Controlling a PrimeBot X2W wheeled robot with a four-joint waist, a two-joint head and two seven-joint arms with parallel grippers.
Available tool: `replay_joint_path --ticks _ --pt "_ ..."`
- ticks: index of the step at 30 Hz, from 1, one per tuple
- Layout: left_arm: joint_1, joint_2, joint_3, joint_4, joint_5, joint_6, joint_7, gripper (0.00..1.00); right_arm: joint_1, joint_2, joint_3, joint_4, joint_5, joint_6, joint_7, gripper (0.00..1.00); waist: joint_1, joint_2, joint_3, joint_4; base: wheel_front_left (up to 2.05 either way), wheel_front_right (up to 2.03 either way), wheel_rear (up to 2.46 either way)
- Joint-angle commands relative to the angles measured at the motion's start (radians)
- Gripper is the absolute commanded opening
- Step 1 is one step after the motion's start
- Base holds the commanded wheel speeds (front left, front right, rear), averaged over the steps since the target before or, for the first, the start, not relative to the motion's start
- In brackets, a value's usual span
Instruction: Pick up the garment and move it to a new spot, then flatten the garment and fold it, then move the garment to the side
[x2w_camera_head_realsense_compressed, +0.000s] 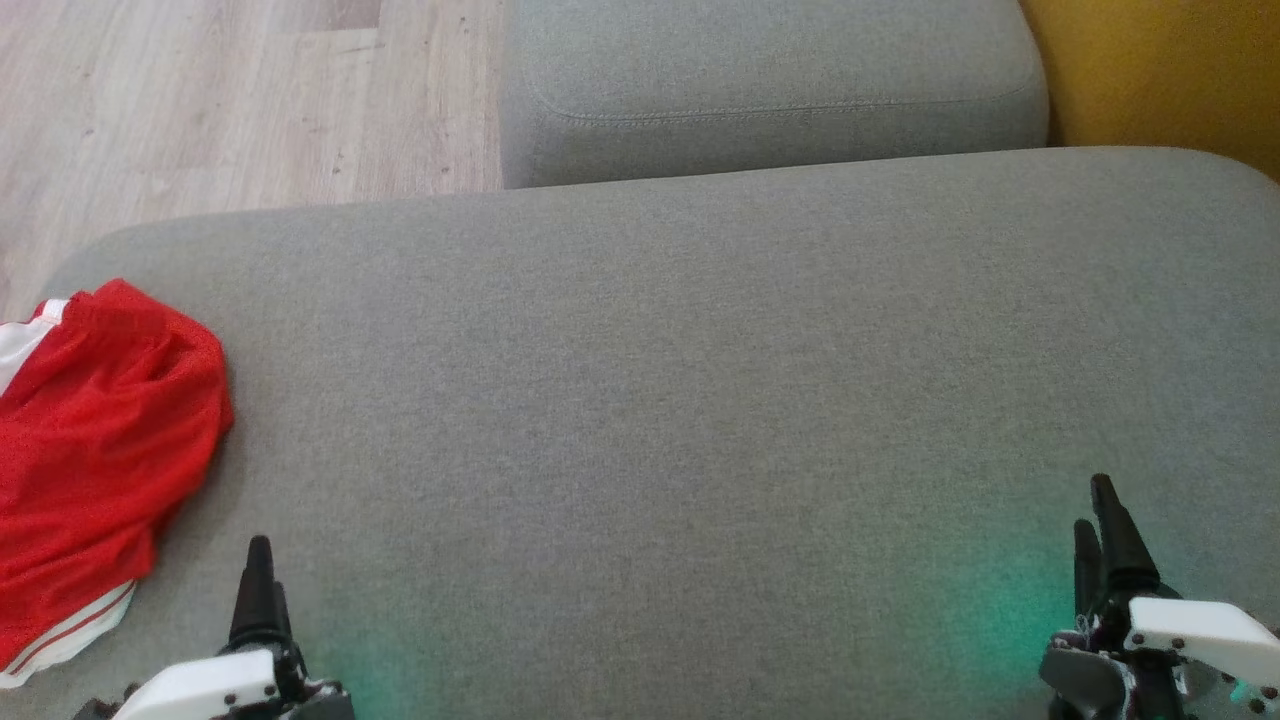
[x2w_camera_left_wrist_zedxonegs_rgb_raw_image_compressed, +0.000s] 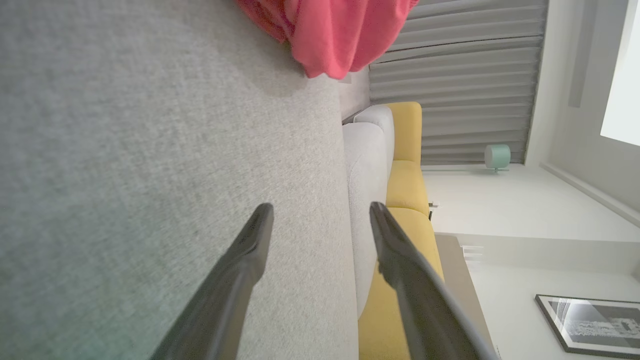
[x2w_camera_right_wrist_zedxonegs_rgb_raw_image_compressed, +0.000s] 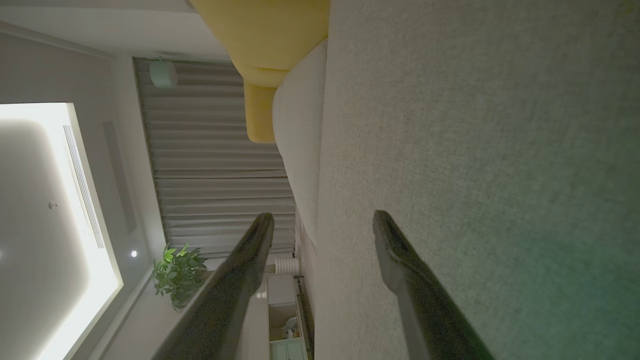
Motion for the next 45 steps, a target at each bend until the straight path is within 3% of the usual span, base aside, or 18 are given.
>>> replay_joint_path --ticks 1,30,45 --pt "-0.042 0.006 -0.002 -0.039 0.022 -0.001 -0.011 1.00 -0.045 -0.011 0.009 -0.041 -0.022 0.001 -0.011 1.00 0.0000 -0.0001 0.000 0.000 0.00 0.00 0.00" --pt "-0.038 0.008 -0.078 -0.157 0.451 0.051 -0.097 1.00 -0.046 -0.008 0.096 -0.125 -0.477 0.003 -0.097 1.00 0.0000 -0.0001 -0.010 0.005 0.00 0.00 0.00" --pt "-0.044 0.009 -0.114 -0.176 0.614 0.090 -0.139 1.00 -0.053 -0.009 0.138 -0.138 -0.663 0.004 -0.138 1.00 0.0000 -0.0001 -0.012 0.007 0.00 0.00 0.00"
